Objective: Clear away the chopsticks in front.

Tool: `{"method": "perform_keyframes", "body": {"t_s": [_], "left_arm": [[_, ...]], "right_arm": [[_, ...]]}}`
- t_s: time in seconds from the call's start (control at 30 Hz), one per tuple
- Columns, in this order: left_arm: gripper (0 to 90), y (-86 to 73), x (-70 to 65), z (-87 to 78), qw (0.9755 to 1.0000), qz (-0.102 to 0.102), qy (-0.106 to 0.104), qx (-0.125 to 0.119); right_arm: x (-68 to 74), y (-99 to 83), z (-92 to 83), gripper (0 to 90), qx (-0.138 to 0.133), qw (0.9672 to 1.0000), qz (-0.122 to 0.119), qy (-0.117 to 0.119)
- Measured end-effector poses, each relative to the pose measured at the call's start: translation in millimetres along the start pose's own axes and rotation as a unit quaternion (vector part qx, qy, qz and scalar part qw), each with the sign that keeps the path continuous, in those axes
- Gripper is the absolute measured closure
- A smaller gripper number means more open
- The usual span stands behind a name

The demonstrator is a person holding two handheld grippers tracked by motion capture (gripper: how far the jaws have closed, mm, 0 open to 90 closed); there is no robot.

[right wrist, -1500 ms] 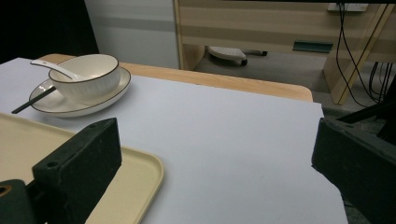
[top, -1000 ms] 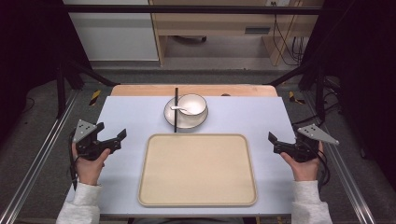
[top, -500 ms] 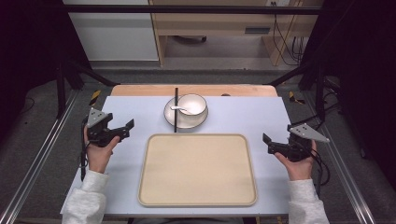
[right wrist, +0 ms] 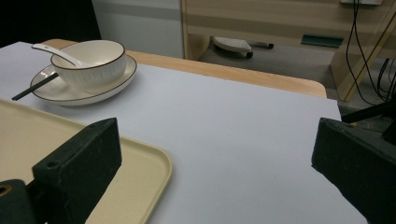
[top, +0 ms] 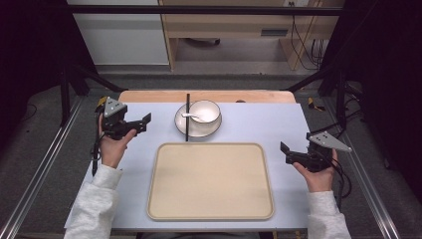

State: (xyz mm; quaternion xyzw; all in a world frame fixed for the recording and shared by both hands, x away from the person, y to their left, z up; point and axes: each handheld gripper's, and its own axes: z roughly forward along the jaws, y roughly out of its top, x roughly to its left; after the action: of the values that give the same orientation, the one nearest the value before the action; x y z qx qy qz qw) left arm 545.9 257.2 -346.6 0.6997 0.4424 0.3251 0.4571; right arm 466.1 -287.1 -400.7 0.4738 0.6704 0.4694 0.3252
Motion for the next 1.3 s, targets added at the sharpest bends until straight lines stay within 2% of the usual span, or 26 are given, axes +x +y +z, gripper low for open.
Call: {"method": "perform_keyframes", "body": {"t_s": [0.17, 0.23, 0.3, 0.33, 0.37, 0.4, 0.6, 0.63, 0.67, 0.9, 1.17, 1.3], "left_arm": [[10.4, 24.8, -9.6, 13.3, 1.0000, 0.008, -0.003, -0.005], [11.1, 28.2, -14.5, 21.3, 1.0000, 0.002, -0.005, -0.008], [11.8, 28.4, -16.1, 25.4, 1.0000, 0.005, -0.008, -0.003], [11.9, 26.8, -19.6, 33.7, 0.9999, 0.007, -0.007, 0.004], [12.1, 26.8, -19.6, 33.7, 0.9999, 0.007, -0.007, 0.004], [12.2, 22.3, -22.7, 44.9, 0.9998, 0.010, -0.006, 0.017], [13.6, 4.8, -24.4, 72.7, 0.9990, -0.003, -0.003, 0.044], [13.6, 4.8, -24.4, 72.7, 0.9990, -0.003, -0.003, 0.044], [13.4, -0.7, -24.5, 81.1, 0.9986, -0.007, -0.005, 0.053], [19.6, -14.4, -26.6, 99.8, 0.9975, -0.003, 0.000, 0.071], [29.2, -24.1, -38.5, 118.1, 0.9971, -0.001, -0.009, 0.075], [33.2, -30.9, -43.8, 127.4, 0.9960, 0.000, -0.015, 0.088]], "right_arm": [[-0.3, 0.2, -0.5, 1.9, -0.002, 1.0000, 0.000, 0.002], [-0.2, 0.1, -0.4, 1.9, -0.002, 1.0000, 0.001, 0.002], [-0.1, 0.1, -0.4, 1.9, -0.002, 1.0000, 0.001, 0.003], [-0.1, 0.1, -0.2, 1.9, -0.002, 1.0000, 0.001, 0.004], [-0.1, 0.1, -0.2, 1.9, -0.002, 1.0000, 0.001, 0.004], [0.1, 0.0, -0.2, 1.9, -0.001, 1.0000, 0.001, 0.004], [-0.2, 0.2, -0.2, 1.9, -0.003, 1.0000, 0.002, 0.004], [-0.2, 0.2, -0.2, 1.9, -0.003, 1.0000, 0.002, 0.004], [0.1, -0.1, 0.2, 1.9, -0.002, 1.0000, 0.003, 0.004], [0.9, -0.4, 1.7, 1.9, 0.000, 1.0000, 0.001, 0.005], [2.5, -1.1, 3.5, 1.9, 0.005, 1.0000, 0.001, 0.007], [3.2, -1.4, 4.3, 1.9, 0.007, 0.9999, 0.000, 0.009]]}}
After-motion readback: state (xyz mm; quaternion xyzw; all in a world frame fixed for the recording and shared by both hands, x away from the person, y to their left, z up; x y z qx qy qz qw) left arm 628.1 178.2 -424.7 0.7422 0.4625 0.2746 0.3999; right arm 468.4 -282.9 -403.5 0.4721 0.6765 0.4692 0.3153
